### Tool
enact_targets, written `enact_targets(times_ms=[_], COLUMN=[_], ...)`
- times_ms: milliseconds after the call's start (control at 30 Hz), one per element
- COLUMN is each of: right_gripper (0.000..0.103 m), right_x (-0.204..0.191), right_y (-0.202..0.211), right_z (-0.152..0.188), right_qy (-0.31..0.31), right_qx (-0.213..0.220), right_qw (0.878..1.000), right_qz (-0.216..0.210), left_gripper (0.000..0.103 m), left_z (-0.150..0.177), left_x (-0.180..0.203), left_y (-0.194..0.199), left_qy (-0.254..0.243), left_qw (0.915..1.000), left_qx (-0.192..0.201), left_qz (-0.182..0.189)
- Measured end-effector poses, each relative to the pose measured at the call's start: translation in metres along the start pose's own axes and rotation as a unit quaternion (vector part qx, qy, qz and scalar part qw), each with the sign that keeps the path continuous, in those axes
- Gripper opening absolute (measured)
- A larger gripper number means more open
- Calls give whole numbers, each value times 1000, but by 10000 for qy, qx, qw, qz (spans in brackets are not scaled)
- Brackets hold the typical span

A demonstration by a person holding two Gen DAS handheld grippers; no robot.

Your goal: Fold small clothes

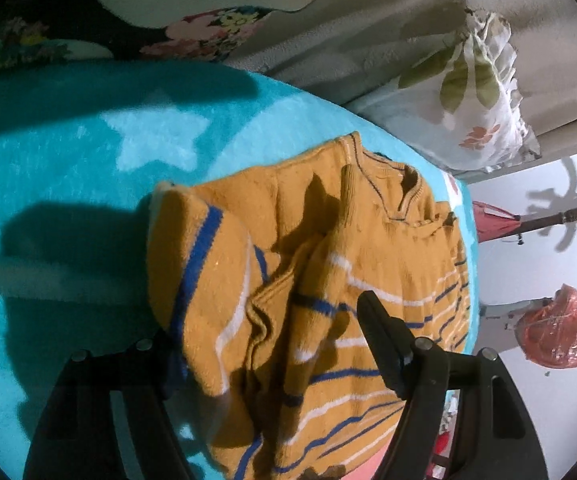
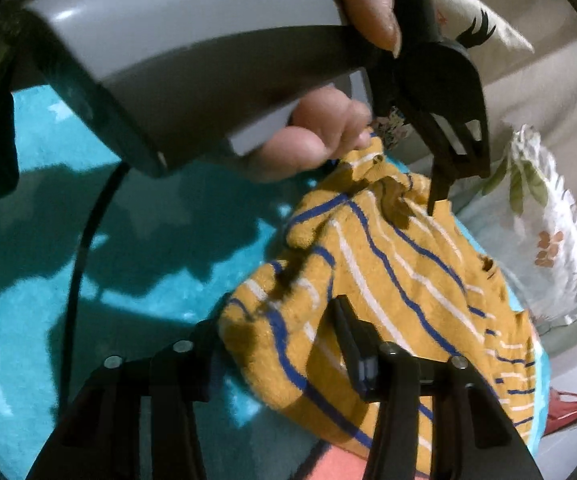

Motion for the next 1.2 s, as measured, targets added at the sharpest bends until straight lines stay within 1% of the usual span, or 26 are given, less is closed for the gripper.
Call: enact_targets(times_ms=[33,67,100,133,167,333,433,533,667,767,800,833,900,967,1067,1100,1167,1200], right_gripper=[21,19,14,12,12,11,11,11,11,11,11,11,11,11,11,11,11,12], right_x=[-1,1,5,8,13,36,54,81,141,190,207,218,244,267,290,295,302,304], right_y=[0,-1,0,1,4,29,45,62,81,90,92,92,91,84,70,63,51,46], right_z=[0,1,0,0,0,0,5,15,39,67,81,90,116,146,186,197,215,220], right_qy=[0,-3,-91,-179,-291,-576,-707,-878,-1248,-1610,-1737,-1811,-2001,-2251,-2663,-2764,-2992,-3064], right_qx=[-46,-87,-75,-73,-65,222,417,623,807,854,841,822,721,522,178,65,-124,-184], right_qw=[10000,10000,9999,9998,9994,9970,9948,9917,9856,9797,9778,9768,9745,9705,9601,9563,9463,9423], right_qz=[-35,-9,-57,-108,-181,-474,-599,-708,-810,-837,-813,-792,-711,-693,-840,-953,-1218,-1336], left_gripper=[70,48,28,27,24,22,22,22,22,22,22,22,22,22,22,22,24,29], left_z=[-1,-1,-2,-3,-4,-4,-4,-7,-14,-19,-21,-21,-21,-18,-12,-10,-6,-5], left_x=[1,1,1,1,1,12,29,54,107,156,178,190,220,247,271,276,283,287], left_y=[-1,-1,-4,-5,-3,10,18,20,15,-4,-19,-29,-61,-96,-138,-151,-161,-161], left_qy=[-43,-103,-142,-136,-94,-22,83,174,173,12,-69,-108,-220,-337,-502,-512,-452,-405], left_qw=[9999,9996,9992,9991,9992,9986,9978,9968,9962,9965,9968,9971,9977,9980,9969,9970,9982,9988], left_qx=[-8,-24,-74,-119,-76,168,354,542,709,730,687,647,506,343,163,89,29,39], left_qz=[-129,-267,-363,-390,-379,-500,-553,-565,-469,-418,-398,-386,-382,-417,-590,-567,-396,-255])
Point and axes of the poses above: each gripper's, at about its wrist camera, not at the fingertips, and y roughly against the way its jaws point, x to its right, z to its underside, the point moved 7 cm from there along -y, roughly the way its jaws point
